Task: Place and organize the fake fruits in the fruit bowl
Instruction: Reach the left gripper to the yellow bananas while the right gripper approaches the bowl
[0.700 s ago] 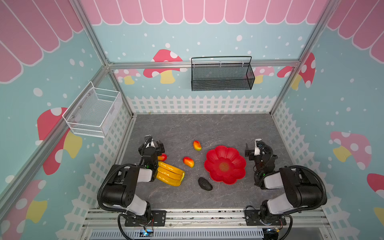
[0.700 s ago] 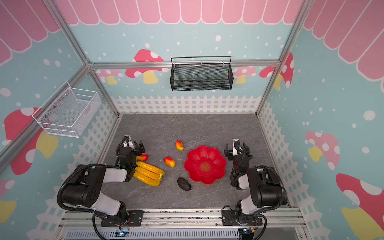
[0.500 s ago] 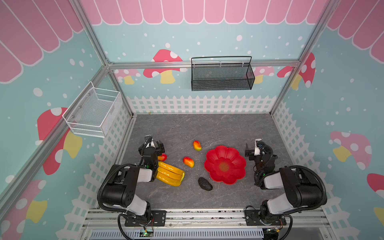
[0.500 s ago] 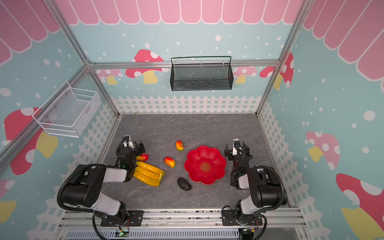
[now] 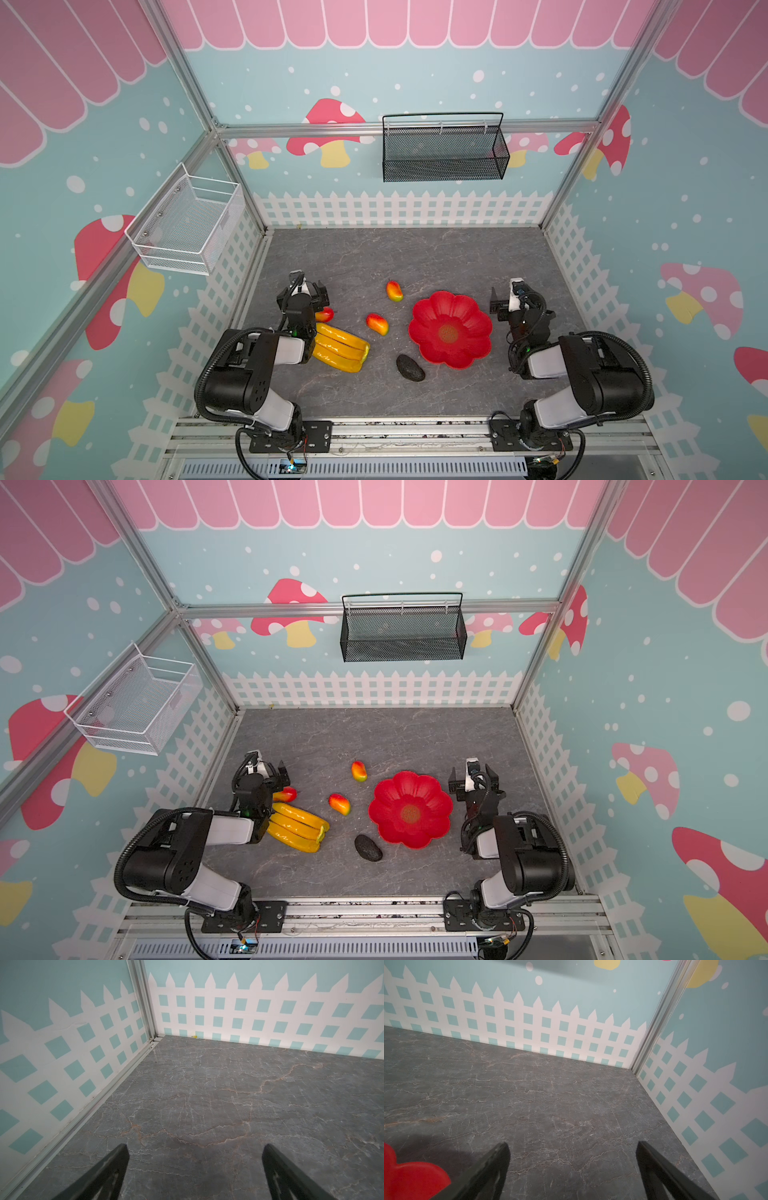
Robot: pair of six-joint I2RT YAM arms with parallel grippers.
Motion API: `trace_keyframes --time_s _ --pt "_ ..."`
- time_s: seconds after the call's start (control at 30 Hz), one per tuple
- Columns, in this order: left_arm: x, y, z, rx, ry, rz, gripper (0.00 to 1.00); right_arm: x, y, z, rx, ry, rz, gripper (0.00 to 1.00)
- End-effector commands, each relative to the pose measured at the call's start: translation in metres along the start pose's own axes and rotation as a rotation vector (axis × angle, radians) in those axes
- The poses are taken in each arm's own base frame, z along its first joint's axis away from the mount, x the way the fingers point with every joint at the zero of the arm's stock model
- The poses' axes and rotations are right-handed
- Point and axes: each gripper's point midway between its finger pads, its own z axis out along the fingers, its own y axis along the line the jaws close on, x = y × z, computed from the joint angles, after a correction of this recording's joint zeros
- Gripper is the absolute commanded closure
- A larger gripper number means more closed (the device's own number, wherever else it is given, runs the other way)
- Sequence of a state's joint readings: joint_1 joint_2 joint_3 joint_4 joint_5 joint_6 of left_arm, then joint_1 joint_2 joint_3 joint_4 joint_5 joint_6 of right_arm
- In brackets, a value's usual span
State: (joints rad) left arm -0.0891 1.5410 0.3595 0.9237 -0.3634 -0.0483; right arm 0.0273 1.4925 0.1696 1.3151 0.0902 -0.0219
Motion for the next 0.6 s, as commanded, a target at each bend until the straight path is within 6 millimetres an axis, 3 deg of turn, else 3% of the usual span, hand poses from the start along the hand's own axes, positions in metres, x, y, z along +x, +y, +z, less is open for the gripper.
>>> trace_keyframes --time_s 0.0,0.1,0.23,0.4,0.57 --pt "-0.023 0.008 -0.017 -0.022 -0.085 -0.028 0.00 -0.023 -0.013 -0.018 0.068 -0.056 0.016 0.02" --pt "-0.036 0.020 -0.040 -0.131 -0.035 -0.007 0.02 -0.038 -0.018 -0.019 0.075 0.032 0.172 0.02" --pt "-0.053 0.014 -0.082 -0.164 0.102 -0.034 0.08 -0.065 0.024 -0.028 -0.179 0.158 0.265 0.02" --pt "-0.044 -0.045 -0.144 0.090 0.197 -0.001 0.15 -0.070 0.099 -0.071 -0.554 0.339 0.402 0.02" --pt "-0.031 -0.087 -0.207 0.366 0.396 -0.078 0.32 -0.078 0.172 -0.130 -0.874 0.456 0.429 0.02"
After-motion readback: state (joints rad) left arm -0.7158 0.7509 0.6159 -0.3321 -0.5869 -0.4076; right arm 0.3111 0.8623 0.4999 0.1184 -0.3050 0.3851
